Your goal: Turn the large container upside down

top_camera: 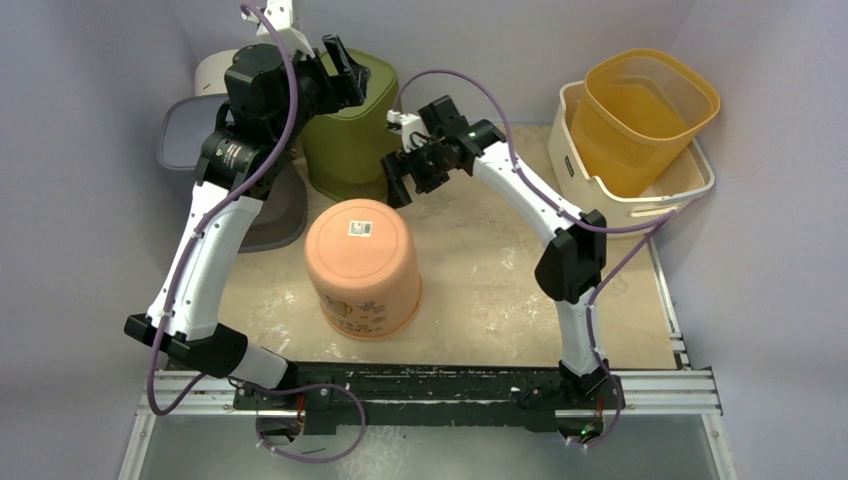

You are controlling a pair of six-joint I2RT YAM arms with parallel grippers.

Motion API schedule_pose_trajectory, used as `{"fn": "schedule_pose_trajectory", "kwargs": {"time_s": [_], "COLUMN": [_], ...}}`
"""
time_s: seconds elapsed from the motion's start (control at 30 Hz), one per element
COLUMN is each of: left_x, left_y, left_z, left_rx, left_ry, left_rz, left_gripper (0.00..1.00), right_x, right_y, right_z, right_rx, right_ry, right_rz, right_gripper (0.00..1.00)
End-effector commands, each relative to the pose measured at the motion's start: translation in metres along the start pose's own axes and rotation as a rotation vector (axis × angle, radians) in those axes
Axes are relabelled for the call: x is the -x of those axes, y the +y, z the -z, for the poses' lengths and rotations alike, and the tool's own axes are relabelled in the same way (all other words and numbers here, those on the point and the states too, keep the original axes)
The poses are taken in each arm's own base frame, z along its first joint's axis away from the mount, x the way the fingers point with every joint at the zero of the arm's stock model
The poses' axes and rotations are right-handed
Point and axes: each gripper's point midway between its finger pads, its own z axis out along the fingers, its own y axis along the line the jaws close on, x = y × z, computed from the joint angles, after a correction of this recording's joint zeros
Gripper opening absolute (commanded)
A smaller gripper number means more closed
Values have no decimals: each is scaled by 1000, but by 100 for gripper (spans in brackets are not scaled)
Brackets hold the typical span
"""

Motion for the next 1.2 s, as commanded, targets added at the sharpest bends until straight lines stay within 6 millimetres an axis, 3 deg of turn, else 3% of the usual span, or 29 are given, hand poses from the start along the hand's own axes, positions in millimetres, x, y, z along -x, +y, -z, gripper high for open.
{"fn": "schedule_pose_trajectory", "kwargs": {"time_s": [0.0,0.2,0.37,0.5,0.6,0.8,1.0,1.17], "left_x": [2,-9,-19,-24,-31,-48,-45,-40], "left_y": [-5,-1,2,5,3,4,-1,-14], "left_z": [13,16,12,8,4,-1,-3,0], "left_rx": [-31,-23,-12,7,10,16,3,-51], "left_ry": [-11,15,39,65,101,156,168,182], "left_rz": [15,22,20,23,46,85,94,122], "left_gripper": [75,75,75,75,75,75,75,75], "right_x": [14,-25,-87,-122,-134,-163,-165,-146], "right_y": [-4,-41,-54,-24,-2,45,87,114], "right_z": [41,82,106,103,96,64,28,-2], "right_rx": [-134,-392,-508,-363,-269,-126,26,129], "right_ry": [-92,-89,44,61,45,123,96,36], "right_rz": [-36,-120,-112,-108,-96,37,62,46], "right_gripper": [100,100,100,100,100,100,100,100]}}
